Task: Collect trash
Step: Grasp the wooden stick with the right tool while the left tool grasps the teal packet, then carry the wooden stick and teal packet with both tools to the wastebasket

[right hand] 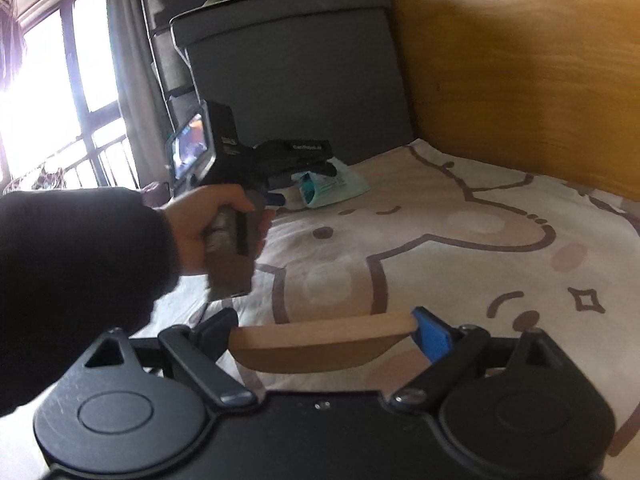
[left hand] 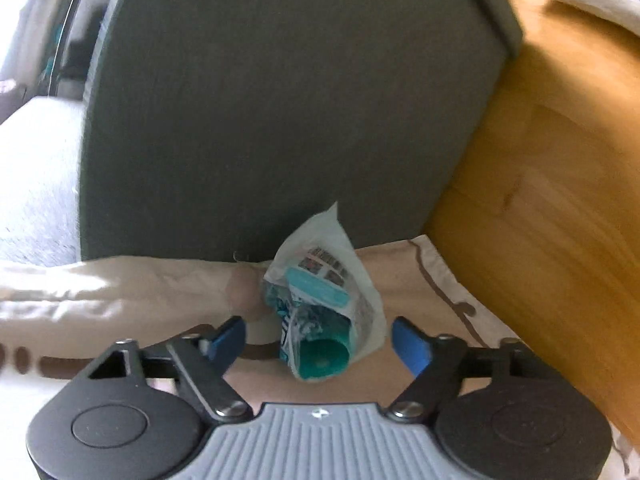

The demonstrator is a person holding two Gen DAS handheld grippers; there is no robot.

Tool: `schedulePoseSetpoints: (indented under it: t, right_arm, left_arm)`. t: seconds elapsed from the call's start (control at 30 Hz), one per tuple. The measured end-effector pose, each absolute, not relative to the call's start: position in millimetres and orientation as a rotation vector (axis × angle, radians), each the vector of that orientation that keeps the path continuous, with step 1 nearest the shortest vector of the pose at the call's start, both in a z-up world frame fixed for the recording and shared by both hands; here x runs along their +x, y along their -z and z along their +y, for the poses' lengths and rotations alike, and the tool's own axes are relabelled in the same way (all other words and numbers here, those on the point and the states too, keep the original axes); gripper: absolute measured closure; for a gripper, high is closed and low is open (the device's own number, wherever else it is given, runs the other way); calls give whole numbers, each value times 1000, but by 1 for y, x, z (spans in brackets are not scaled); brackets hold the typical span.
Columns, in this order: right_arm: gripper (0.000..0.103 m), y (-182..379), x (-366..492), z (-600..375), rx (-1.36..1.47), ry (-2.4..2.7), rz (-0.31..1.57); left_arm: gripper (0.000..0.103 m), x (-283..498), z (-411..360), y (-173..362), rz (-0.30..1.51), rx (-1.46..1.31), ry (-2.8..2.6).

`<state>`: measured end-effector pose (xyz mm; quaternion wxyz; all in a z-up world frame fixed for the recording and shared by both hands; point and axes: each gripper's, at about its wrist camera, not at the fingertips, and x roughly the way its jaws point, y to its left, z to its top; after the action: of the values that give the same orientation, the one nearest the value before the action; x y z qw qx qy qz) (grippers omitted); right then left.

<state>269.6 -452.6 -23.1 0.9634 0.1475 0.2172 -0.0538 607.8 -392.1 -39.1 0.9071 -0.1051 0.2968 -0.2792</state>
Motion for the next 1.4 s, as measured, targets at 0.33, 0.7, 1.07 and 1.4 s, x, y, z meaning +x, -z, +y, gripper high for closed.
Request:
schedulePoseSetpoints:
  t: [0.33, 0.7, 1.07, 1.4]
  right_arm:
    - [10, 18, 264, -452, 343, 107, 385]
    - [10, 0, 258, -441, 348, 79, 309]
    - [10, -12, 262, -406, 316, -7, 290]
    - [10, -18, 264, -354, 223, -91, 304]
  left_arm:
    - [60, 603, -395, 34, 585, -175, 573]
    - [61, 520, -303, -26, 487, -120, 652]
    - [61, 431, -204, -55, 479, -72, 589]
    - [61, 382, -115, -53, 482, -38, 441]
